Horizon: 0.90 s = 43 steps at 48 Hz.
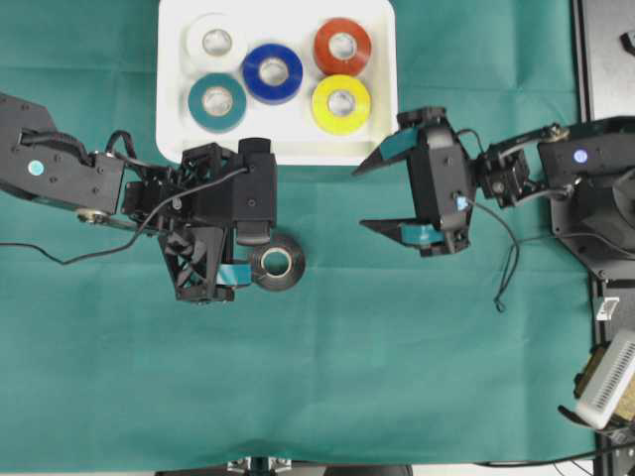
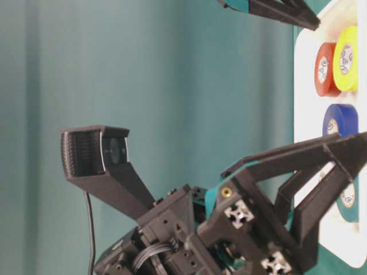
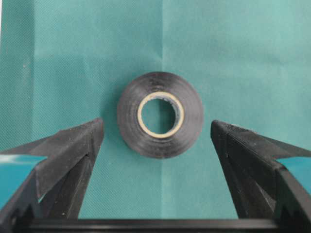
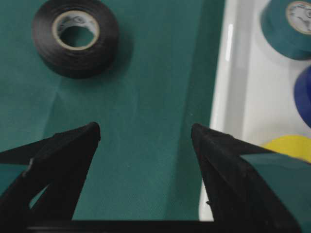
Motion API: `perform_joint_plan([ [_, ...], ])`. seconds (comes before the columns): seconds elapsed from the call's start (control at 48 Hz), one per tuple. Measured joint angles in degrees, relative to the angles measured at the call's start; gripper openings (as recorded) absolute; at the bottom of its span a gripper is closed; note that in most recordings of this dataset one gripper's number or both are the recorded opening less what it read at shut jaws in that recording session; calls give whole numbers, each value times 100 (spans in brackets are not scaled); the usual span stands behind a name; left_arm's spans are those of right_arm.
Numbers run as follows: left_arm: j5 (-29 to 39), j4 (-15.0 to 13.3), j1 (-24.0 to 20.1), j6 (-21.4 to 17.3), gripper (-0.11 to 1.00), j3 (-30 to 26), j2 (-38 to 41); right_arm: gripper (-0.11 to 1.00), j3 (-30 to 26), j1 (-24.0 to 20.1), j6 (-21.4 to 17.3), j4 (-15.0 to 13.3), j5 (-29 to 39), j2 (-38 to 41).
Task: Put the tape alternately from left to right into the white case.
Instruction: 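Open the right gripper to release the red roll and withdraw right, then lower the left gripper onto the black tape roll and grasp it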
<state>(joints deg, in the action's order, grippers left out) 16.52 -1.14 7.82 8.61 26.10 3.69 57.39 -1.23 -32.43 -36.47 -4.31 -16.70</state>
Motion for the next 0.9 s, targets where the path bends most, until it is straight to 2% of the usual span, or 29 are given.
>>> perform_joint_plan([
  [0.458,0,0,-9,70,60,-53,334,83,0,-26,0,-18,0,0],
  [0.896,0,0,-246,229,60,-167,782,83,0,-35,-9,-18,0,0],
])
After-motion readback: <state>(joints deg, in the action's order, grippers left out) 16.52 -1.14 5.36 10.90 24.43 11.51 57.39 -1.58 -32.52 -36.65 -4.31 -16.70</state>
